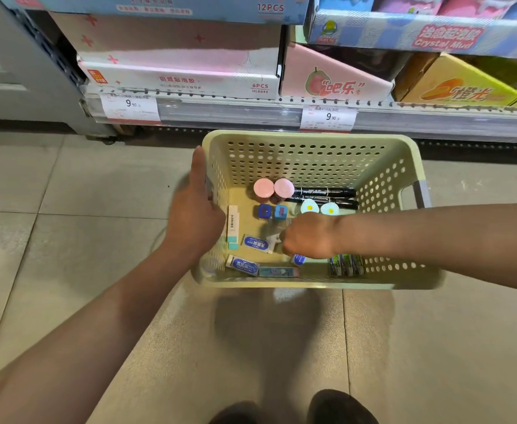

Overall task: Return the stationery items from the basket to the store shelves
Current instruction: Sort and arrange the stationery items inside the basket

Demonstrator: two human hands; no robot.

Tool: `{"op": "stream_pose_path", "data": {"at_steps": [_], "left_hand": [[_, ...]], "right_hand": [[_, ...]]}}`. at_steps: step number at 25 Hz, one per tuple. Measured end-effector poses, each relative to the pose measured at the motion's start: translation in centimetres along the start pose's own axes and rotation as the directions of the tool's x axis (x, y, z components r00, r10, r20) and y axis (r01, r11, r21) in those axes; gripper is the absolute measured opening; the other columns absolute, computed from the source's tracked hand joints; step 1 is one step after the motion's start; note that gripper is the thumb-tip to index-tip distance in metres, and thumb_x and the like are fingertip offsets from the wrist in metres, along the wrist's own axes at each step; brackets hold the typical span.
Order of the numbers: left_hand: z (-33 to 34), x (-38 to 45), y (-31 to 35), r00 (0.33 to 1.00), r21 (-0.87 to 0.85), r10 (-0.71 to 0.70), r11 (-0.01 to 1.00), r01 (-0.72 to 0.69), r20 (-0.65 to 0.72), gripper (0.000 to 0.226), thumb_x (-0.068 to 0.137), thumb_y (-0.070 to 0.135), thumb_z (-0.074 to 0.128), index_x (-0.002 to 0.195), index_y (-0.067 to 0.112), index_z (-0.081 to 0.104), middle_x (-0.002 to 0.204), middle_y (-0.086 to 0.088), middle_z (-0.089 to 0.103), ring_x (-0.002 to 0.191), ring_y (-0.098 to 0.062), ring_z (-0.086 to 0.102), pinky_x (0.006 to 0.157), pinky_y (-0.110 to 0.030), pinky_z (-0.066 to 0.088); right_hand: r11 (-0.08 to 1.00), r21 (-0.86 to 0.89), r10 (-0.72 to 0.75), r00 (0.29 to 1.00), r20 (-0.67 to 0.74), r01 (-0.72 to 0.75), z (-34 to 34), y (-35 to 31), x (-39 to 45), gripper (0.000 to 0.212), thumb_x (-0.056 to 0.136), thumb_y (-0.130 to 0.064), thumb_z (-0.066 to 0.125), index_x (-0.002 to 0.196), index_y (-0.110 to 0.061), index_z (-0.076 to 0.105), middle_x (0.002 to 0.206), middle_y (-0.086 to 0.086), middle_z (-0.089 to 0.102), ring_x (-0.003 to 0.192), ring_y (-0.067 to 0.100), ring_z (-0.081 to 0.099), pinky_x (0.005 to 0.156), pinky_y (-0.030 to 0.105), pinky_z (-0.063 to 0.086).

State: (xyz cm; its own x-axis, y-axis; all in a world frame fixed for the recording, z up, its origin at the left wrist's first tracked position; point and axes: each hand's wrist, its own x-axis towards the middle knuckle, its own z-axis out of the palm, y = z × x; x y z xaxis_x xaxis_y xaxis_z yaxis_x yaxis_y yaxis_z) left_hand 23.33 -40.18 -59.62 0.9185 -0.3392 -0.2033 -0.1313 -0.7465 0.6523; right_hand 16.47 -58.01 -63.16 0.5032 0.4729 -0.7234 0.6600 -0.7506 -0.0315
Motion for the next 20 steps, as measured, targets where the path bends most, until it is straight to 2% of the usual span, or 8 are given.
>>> {"op": "stream_pose_path", "data": {"at_steps": [1, 3, 10, 14, 17, 19, 20], "left_hand": [[0.0, 0.0, 0.0, 1.0, 0.001, 0.001, 1.0, -0.001, 0.0, 0.077, 0.091, 0.014, 0.048, 0.15, 0.029, 0.0, 0.124, -0.009, 0.056, 0.101, -0.025, 0.058, 0.082, -0.037, 0.046], [0.0, -0.1, 0.1, 1.0, -0.003, -0.009, 1.0, 0.009, 0.002, 0.077, 0.092, 0.015, 0.047, 0.15, 0.03, -0.001, 0.125, -0.008, 0.055, 0.102, -0.023, 0.057, 0.08, -0.034, 0.044], [-0.3, -0.5, 0.7, 0.999, -0.02, -0.017, 1.0, 0.018, 0.033, 0.076, 0.092, 0.013, 0.047, 0.15, 0.028, 0.0, 0.119, -0.004, 0.058, 0.086, -0.014, 0.052, 0.075, -0.03, 0.041], [-0.5, -0.5, 1.1, 0.998, -0.019, -0.028, 0.999, 0.029, 0.048, 0.075, 0.093, 0.013, 0.046, 0.15, 0.027, -0.001, 0.111, 0.001, 0.056, 0.077, -0.01, 0.05, 0.072, -0.028, 0.04], [-0.5, -0.7, 1.2, 0.997, -0.015, -0.046, 0.999, 0.047, 0.057, 0.075, 0.093, 0.011, 0.045, 0.15, 0.028, -0.001, 0.117, -0.003, 0.059, 0.075, -0.008, 0.049, 0.07, -0.028, 0.041], [-0.6, -0.7, 1.4, 0.997, -0.023, -0.052, 0.998, 0.053, 0.058, 0.075, 0.094, 0.011, 0.045, 0.15, 0.028, -0.002, 0.119, -0.003, 0.059, 0.071, -0.004, 0.048, 0.07, -0.028, 0.041], [-0.6, -0.7, 1.4, 0.996, -0.03, -0.057, 0.998, 0.059, 0.061, 0.075, 0.094, 0.011, 0.044, 0.15, 0.029, -0.002, 0.118, -0.003, 0.059, 0.068, -0.001, 0.046, 0.07, -0.029, 0.041]], "right_hand": [[0.996, -0.086, 0.021, 0.999, 0.024, -0.019, 0.7, -0.3, -0.1, 0.031, 0.089, 0.001, 0.049, 0.117, -0.01, 0.057, 0.113, 0.007, 0.062, 0.099, 0.028, 0.061, 0.068, 0.032, 0.05], [0.987, -0.148, 0.057, 0.998, 0.012, -0.055, 1.4, -0.5, -0.2, 0.031, 0.089, 0.002, 0.05, 0.117, -0.009, 0.056, 0.114, 0.006, 0.06, 0.101, 0.028, 0.06, 0.068, 0.033, 0.051], [0.979, -0.198, 0.034, 0.998, -0.047, -0.043, 2.8, -1.0, 0.1, 0.025, 0.094, 0.0, 0.042, 0.113, -0.005, 0.058, 0.112, 0.007, 0.063, 0.102, 0.029, 0.059, 0.073, 0.032, 0.048], [0.984, -0.176, 0.024, 0.996, -0.088, -0.04, 3.3, -0.4, -1.1, 0.021, 0.094, -0.004, 0.045, 0.112, -0.005, 0.056, 0.109, 0.007, 0.061, 0.097, 0.026, 0.057, 0.067, 0.028, 0.041], [0.988, -0.152, -0.025, 1.0, -0.019, 0.022, 3.9, -0.6, -1.7, 0.02, 0.094, -0.005, 0.046, 0.11, -0.004, 0.058, 0.112, 0.01, 0.058, 0.093, 0.024, 0.056, 0.068, 0.024, 0.038], [0.997, -0.072, -0.034, 0.999, -0.019, 0.033, 4.7, -0.2, -1.8, 0.021, 0.094, -0.008, 0.045, 0.112, -0.006, 0.056, 0.113, 0.011, 0.058, 0.102, 0.023, 0.058, 0.075, 0.022, 0.045], [1.0, -0.004, -0.013, 0.998, -0.062, 0.013, 4.9, 0.1, -1.9, 0.023, 0.094, -0.01, 0.045, 0.116, -0.008, 0.053, 0.115, 0.011, 0.058, 0.107, 0.024, 0.057, 0.081, 0.025, 0.05]]}}
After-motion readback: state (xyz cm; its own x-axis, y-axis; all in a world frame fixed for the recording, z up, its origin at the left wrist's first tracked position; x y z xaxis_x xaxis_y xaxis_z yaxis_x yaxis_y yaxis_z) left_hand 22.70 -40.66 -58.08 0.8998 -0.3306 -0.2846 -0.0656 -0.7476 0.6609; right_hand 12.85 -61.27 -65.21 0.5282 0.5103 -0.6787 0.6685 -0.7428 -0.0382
